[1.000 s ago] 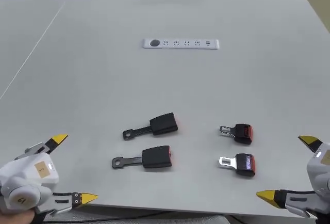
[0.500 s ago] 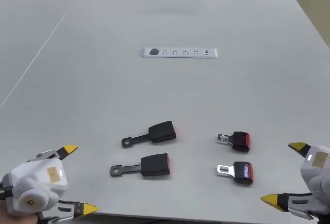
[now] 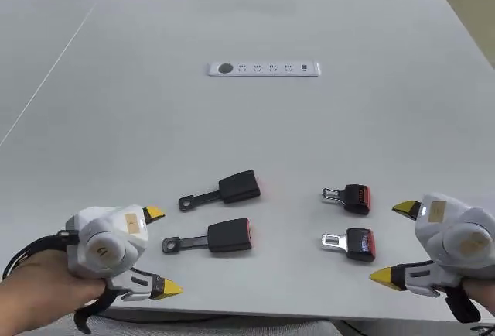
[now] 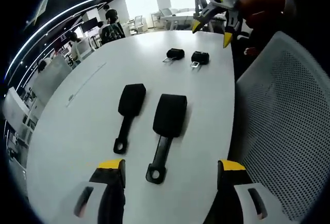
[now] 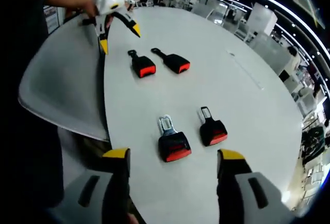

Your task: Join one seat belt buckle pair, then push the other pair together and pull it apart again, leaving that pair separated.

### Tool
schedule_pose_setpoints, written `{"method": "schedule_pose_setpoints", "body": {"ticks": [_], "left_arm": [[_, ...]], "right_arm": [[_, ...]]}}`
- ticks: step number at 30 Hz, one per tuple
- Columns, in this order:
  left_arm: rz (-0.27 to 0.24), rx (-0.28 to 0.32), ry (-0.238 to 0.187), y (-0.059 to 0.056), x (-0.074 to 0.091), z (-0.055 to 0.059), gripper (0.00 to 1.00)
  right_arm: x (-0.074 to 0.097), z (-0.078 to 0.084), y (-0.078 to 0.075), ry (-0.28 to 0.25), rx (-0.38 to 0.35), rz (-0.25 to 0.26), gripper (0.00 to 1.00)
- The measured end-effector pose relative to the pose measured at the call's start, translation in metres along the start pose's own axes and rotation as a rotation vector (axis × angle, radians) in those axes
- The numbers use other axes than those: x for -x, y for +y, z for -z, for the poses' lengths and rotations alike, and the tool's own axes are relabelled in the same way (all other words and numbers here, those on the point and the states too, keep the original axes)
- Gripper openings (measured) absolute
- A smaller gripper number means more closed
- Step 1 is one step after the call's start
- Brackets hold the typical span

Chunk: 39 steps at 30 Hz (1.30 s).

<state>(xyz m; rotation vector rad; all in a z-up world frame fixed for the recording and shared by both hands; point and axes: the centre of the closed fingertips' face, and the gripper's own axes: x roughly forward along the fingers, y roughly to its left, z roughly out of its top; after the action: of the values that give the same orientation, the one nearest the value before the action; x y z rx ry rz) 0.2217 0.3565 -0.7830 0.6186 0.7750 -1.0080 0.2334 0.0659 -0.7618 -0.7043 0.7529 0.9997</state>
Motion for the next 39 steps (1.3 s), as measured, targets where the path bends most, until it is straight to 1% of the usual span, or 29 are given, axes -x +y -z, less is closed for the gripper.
{"method": "schedule_pose_setpoints", "body": {"ticks": [1, 2, 4, 5, 6, 7, 9, 11, 13, 14, 15, 16, 17, 18, 21, 22, 25, 27, 30, 31, 33, 34, 35, 37, 39], "left_arm": [[0.016, 0.025, -0.016, -0.001, -0.003, -0.004, 0.67], [0.028, 0.044, -0.032, -0.001, -0.006, -0.01, 0.67], [0.041, 0.027, -0.023, -0.001, -0.012, -0.014, 0.66], [0.047, 0.0, -0.001, -0.001, -0.015, -0.014, 0.65], [0.051, -0.012, 0.008, -0.001, -0.018, -0.015, 0.63], [0.054, -0.019, 0.011, -0.001, -0.022, -0.018, 0.63], [0.059, -0.018, 0.008, -0.002, -0.027, -0.023, 0.63], [0.061, -0.021, 0.011, -0.002, -0.032, -0.025, 0.63], [0.069, -0.056, 0.038, -0.003, -0.037, -0.025, 0.63], [0.075, -0.119, 0.083, -0.002, -0.04, -0.019, 0.63], [0.074, -0.141, 0.113, -0.001, -0.041, -0.015, 0.63], [0.076, -0.146, 0.139, -0.001, -0.044, -0.012, 0.63], [0.077, -0.133, 0.123, -0.002, -0.047, -0.015, 0.63], [0.079, -0.133, 0.124, -0.001, -0.048, -0.016, 0.63], [0.071, -0.136, 0.148, 0.005, -0.051, -0.016, 0.62], [0.074, -0.13, 0.148, 0.006, -0.053, -0.018, 0.62], [0.102, -0.122, 0.143, 0.003, -0.057, -0.022, 0.63], [0.129, -0.135, 0.151, -0.001, -0.062, -0.023, 0.63], [0.149, -0.136, 0.153, -0.002, -0.069, -0.025, 0.62], [0.15, -0.14, 0.148, -0.002, -0.071, -0.027, 0.61], [0.161, -0.141, 0.133, -0.003, -0.076, -0.03, 0.57], [0.171, -0.14, 0.125, -0.004, -0.077, -0.032, 0.53], [0.187, -0.124, 0.121, -0.005, -0.078, -0.034, 0.5], [0.194, -0.133, 0.121, -0.005, -0.078, -0.035, 0.43], [0.199, -0.133, 0.125, -0.005, -0.079, -0.035, 0.41]], "right_arm": [[-0.002, -0.001, -0.001, 0.003, -0.002, 0.001, 0.69], [-0.005, -0.002, -0.002, 0.001, 0.005, -0.006, 0.68], [-0.01, -0.002, -0.003, 0.012, 0.02, -0.016, 0.68], [-0.012, -0.002, -0.003, 0.014, 0.027, -0.018, 0.68], [-0.014, -0.002, -0.003, 0.018, 0.031, -0.02, 0.68], [-0.017, -0.001, -0.002, 0.026, 0.044, -0.031, 0.66], [-0.021, 0.002, -0.003, 0.038, 0.047, -0.039, 0.65], [-0.028, 0.007, 0.0, 0.061, 0.059, -0.067, 0.62], [-0.033, 0.012, 0.004, 0.091, 0.082, -0.101, 0.58], [-0.037, 0.013, 0.004, 0.094, 0.09, -0.103, 0.58], [-0.039, 0.013, 0.004, 0.097, 0.096, -0.107, 0.58], [-0.04, 0.014, 0.005, 0.101, 0.109, -0.124, 0.57], [-0.042, 0.014, 0.005, 0.105, 0.11, -0.131, 0.56], [-0.043, 0.015, 0.005, 0.108, 0.111, -0.134, 0.55], [-0.049, 0.017, 0.003, 0.12, 0.115, -0.147, 0.54], [-0.051, 0.017, 0.003, 0.121, 0.116, -0.155, 0.54], [-0.054, 0.018, 0.002, 0.123, 0.114, -0.168, 0.53], [-0.056, 0.019, 0.0, 0.123, 0.111, -0.174, 0.53], [-0.059, 0.021, 0.001, 0.116, 0.091, -0.204, 0.51], [-0.061, 0.019, 0.0, 0.104, 0.068, -0.207, 0.5], [-0.064, 0.019, 0.003, 0.097, 0.048, -0.232, 0.49], [-0.066, 0.02, 0.003, 0.098, 0.055, -0.236, 0.46], [-0.066, 0.021, 0.005, 0.103, 0.065, -0.249, 0.44], [-0.066, 0.021, 0.004, 0.104, 0.064, -0.252, 0.42], [-0.067, 0.021, 0.001, 0.104, 0.039, -0.251, 0.39]]}}
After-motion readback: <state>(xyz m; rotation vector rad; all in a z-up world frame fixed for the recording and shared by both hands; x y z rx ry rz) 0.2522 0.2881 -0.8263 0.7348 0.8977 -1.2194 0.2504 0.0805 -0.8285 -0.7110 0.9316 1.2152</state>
